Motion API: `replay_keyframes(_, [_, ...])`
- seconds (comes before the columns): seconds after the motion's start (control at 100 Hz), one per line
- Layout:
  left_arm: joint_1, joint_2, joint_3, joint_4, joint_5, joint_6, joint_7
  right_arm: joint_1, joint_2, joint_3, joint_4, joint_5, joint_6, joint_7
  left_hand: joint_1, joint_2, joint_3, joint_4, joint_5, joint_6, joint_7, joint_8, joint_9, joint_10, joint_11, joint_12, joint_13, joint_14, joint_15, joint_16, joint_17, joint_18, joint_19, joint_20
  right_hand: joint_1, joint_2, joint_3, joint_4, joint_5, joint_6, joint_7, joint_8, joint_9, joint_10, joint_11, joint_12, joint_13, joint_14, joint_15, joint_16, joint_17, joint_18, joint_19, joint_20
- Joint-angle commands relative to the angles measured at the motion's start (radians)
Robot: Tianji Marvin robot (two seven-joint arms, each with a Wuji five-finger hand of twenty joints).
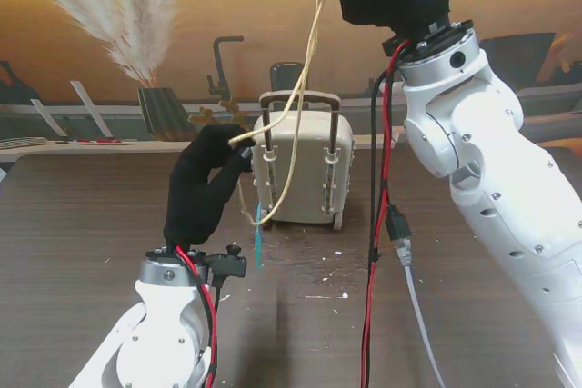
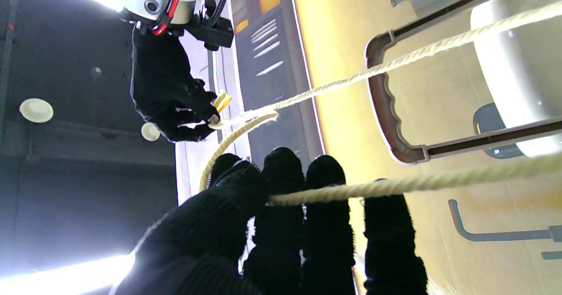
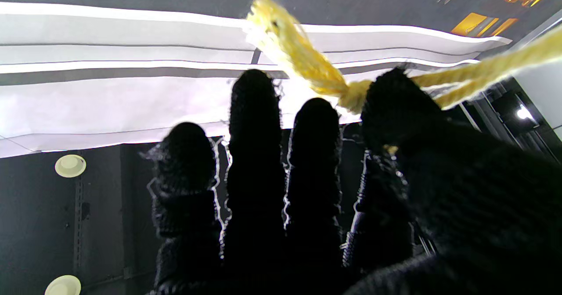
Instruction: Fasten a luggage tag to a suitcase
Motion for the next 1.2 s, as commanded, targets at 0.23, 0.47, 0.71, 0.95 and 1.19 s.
replay_keyframes(0.23, [-0.078, -0.028, 0.006, 0.033, -0.067, 0.043, 0.016, 0.119, -0.02, -0.068, 0.17, 0.032, 0.037, -0.049, 0.061, 0.013, -0.023, 0.023, 0.03, -0.08, 0.108, -0.03, 0.006, -0.014, -0.012, -0.016, 0.009, -0.015, -0.019, 0.01, -0.003, -0.004, 0.014, -0.005, 0.037, 0.074, 0.011, -0.007, 0.059, -0.106, 0.082, 0.031, 0.008, -0.02, -0.016, -0.001, 0.019, -0.016, -0.022, 0.002, 0.001, 0.006, 0.008, -0.005])
replay_keyframes(0.47, [-0.134, -0.041, 0.009, 0.07, -0.168, 0.062, 0.01, 0.19, -0.024, -0.111, 0.292, 0.044, 0.065, -0.071, 0.075, 0.012, -0.042, 0.016, 0.03, -0.073, 0.086, -0.095, 0.002, -0.012, -0.03, -0.027, 0.006, -0.01, -0.038, -0.001, -0.009, -0.006, 0.011, -0.011, 0.041, 0.08, 0.004, -0.006, 0.055, -0.111, 0.082, 0.03, -0.003, -0.029, -0.011, -0.002, 0.007, -0.021, -0.025, 0.001, -0.012, -0.009, 0.002, -0.008])
replay_keyframes(0.71, [-0.192, -0.049, 0.027, 0.116, -0.246, 0.077, -0.009, 0.238, -0.027, -0.141, 0.386, 0.063, 0.077, -0.081, 0.088, 0.011, -0.066, 0.014, 0.032, -0.065, 0.056, -0.17, -0.002, -0.013, -0.055, -0.042, 0.0, -0.004, -0.057, -0.012, -0.017, -0.01, 0.005, -0.017, 0.043, 0.081, -0.001, -0.005, 0.053, -0.111, 0.08, 0.029, -0.006, -0.027, -0.007, -0.008, 0.001, -0.021, -0.021, 0.002, -0.015, -0.009, 0.004, -0.008])
replay_keyframes(0.95, [-0.234, -0.057, 0.054, 0.147, -0.299, 0.09, -0.02, 0.263, -0.025, -0.173, 0.44, 0.07, 0.074, -0.053, 0.096, 0.012, -0.078, 0.013, 0.032, -0.062, 0.046, -0.195, -0.004, -0.012, -0.07, -0.051, -0.003, -0.001, -0.069, -0.018, -0.022, -0.01, 0.001, -0.02, 0.04, 0.081, -0.003, -0.005, 0.05, -0.113, 0.079, 0.02, -0.006, -0.032, -0.007, -0.016, 0.001, -0.023, -0.023, -0.001, -0.016, -0.009, 0.004, -0.009])
replay_keyframes(1.19, [-0.242, -0.061, 0.074, 0.165, -0.323, 0.084, -0.025, 0.266, -0.023, -0.208, 0.469, 0.077, 0.058, -0.022, 0.1, 0.012, -0.084, 0.013, 0.032, -0.06, 0.045, -0.205, -0.003, -0.012, -0.075, -0.054, -0.003, 0.001, -0.074, -0.02, -0.022, -0.009, 0.001, -0.022, 0.04, 0.083, -0.007, -0.004, 0.049, -0.114, 0.08, 0.007, -0.004, -0.033, -0.009, -0.019, 0.001, -0.026, -0.027, -0.003, -0.017, -0.01, 0.003, -0.01])
